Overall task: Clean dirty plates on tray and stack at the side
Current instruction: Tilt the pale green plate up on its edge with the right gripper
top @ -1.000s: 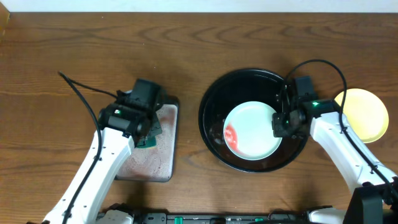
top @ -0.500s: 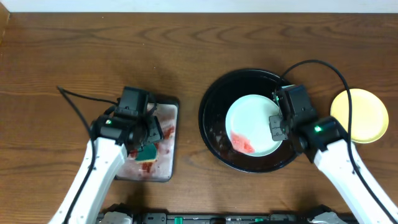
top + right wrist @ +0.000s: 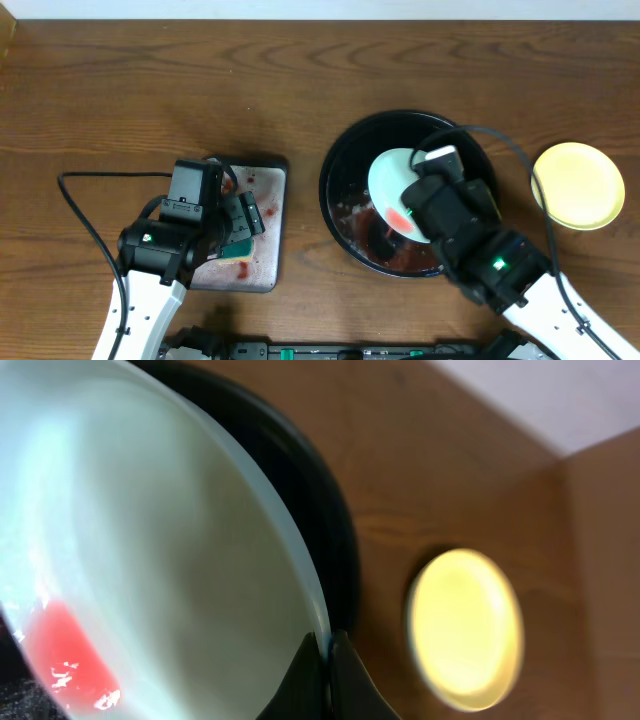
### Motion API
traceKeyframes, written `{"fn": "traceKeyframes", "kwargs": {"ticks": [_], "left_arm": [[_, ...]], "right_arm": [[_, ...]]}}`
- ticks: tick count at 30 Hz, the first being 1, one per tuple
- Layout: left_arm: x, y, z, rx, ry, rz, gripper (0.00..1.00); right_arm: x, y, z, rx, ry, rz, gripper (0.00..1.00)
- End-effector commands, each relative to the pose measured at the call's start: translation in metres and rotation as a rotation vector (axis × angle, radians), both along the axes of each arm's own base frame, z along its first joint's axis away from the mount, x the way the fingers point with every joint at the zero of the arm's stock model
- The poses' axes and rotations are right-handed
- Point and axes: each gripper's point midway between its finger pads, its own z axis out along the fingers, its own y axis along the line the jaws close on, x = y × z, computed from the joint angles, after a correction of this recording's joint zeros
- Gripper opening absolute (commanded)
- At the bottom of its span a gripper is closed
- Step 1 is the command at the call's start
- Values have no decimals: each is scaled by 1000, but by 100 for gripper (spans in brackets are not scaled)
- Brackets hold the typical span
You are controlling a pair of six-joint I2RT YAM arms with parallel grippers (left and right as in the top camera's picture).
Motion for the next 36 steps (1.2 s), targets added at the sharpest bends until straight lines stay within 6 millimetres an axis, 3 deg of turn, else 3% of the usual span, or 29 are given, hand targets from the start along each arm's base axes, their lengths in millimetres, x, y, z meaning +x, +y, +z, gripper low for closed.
{"fn": "traceKeyframes", "kwargs": {"ticks": [1, 12, 18, 36], "left_arm": [[2, 0, 4, -1, -5, -2, 83], [2, 0, 4, -1, -4, -2, 84], [2, 0, 4, -1, -4, -2, 84], [2, 0, 4, -1, -4, -2, 84]], "right_arm": [[-2, -4, 26, -129, -137, -23, 1], [-16, 16, 50, -255, -262, 51, 1], [-21, 27, 51, -284, -268, 110, 1], [-23, 27, 57, -323, -294, 112, 1]]}}
